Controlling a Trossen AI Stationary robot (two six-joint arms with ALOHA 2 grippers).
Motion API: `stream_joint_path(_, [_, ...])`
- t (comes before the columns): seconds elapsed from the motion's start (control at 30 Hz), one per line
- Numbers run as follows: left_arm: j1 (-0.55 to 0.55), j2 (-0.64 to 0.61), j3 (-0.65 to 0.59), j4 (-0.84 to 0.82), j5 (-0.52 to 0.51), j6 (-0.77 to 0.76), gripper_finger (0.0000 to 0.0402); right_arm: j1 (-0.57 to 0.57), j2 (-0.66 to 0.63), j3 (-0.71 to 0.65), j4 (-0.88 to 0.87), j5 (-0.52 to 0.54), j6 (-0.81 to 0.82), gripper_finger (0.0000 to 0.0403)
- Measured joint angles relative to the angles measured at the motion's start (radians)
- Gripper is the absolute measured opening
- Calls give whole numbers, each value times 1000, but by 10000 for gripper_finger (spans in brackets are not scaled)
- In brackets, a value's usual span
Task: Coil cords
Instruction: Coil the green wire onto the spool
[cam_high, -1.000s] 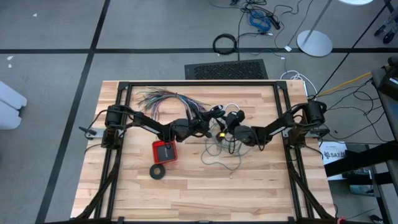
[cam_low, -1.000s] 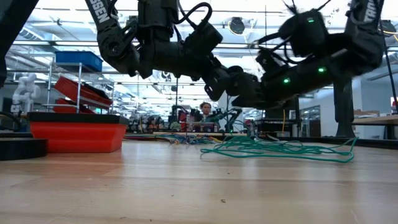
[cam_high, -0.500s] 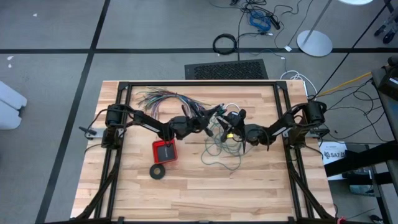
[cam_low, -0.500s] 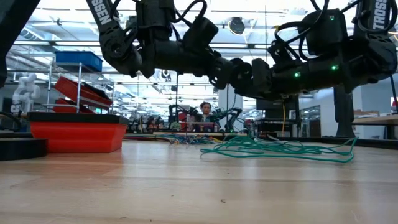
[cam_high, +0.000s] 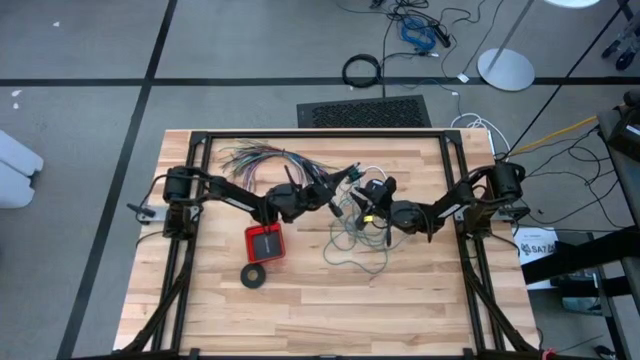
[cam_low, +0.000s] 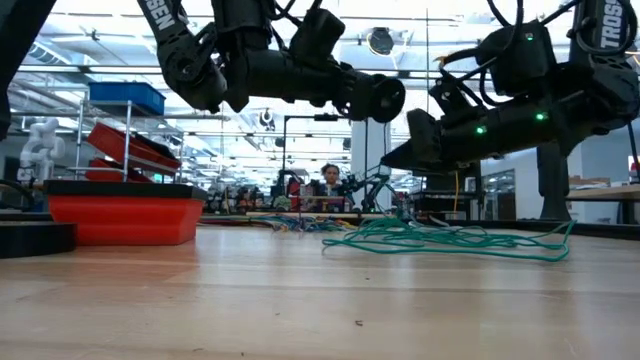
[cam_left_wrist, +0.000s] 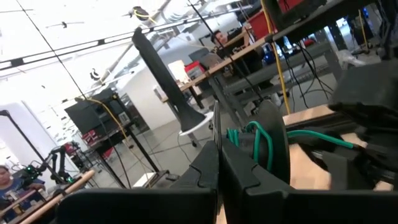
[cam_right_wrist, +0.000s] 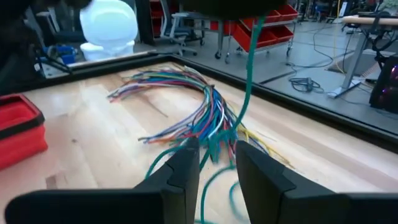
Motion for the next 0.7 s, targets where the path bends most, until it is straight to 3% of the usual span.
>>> stream_joint_path(0.23, [0,-1,0,-25,-1,1,0,35,0,-75,96,55,25,91])
stream_joint_path(0.7, [0,-1,0,-25,-1,0,0,30,0,-82,111,19,86,91])
